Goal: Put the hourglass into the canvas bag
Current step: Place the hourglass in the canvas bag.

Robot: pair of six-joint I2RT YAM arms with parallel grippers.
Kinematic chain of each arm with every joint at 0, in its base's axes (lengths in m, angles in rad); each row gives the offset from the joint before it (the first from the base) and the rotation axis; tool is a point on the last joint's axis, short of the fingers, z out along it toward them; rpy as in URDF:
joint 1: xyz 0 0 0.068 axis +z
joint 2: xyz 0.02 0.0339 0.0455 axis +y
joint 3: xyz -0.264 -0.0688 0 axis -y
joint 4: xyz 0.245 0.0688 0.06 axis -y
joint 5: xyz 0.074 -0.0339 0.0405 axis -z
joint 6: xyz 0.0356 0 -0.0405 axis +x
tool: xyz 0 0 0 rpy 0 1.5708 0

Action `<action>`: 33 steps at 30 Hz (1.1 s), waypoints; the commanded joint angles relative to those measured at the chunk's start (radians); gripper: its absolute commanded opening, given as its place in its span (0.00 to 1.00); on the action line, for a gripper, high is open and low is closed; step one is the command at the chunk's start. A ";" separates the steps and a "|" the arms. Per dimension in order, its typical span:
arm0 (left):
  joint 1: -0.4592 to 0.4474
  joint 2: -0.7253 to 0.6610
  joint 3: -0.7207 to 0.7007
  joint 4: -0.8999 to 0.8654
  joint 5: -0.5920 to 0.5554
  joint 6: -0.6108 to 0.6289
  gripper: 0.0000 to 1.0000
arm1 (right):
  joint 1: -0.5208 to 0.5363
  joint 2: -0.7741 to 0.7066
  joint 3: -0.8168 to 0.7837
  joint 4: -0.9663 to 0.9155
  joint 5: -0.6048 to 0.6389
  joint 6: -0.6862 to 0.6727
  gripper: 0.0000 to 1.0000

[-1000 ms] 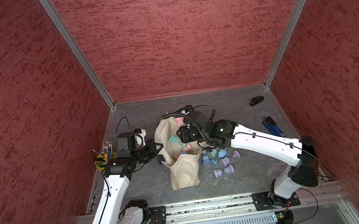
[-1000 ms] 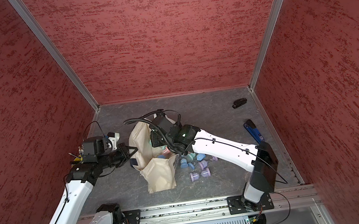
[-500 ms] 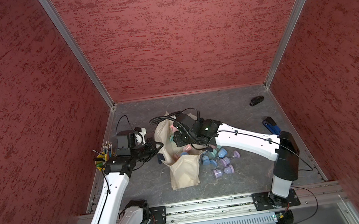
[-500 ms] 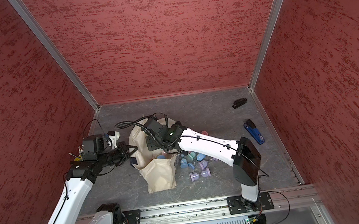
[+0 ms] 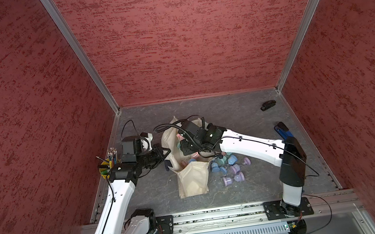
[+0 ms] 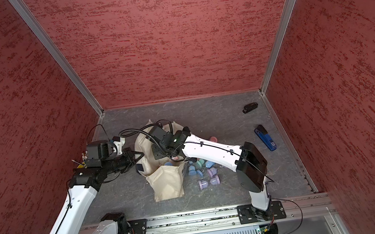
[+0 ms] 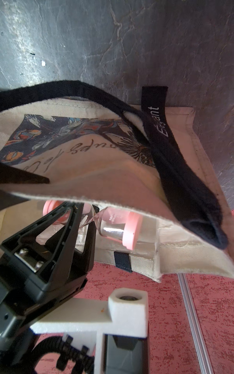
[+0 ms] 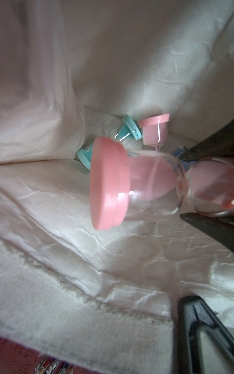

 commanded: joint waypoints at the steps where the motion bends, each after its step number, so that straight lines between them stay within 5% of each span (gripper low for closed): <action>1: 0.007 -0.010 0.007 0.042 0.002 0.010 0.00 | 0.000 0.009 0.047 -0.017 0.007 0.003 0.00; 26: 0.008 -0.045 -0.014 0.048 -0.001 -0.002 0.00 | -0.020 0.101 0.047 -0.005 -0.026 0.072 0.00; 33: 0.007 -0.046 -0.018 0.043 -0.001 0.001 0.00 | -0.020 0.078 0.041 0.008 -0.012 0.078 0.41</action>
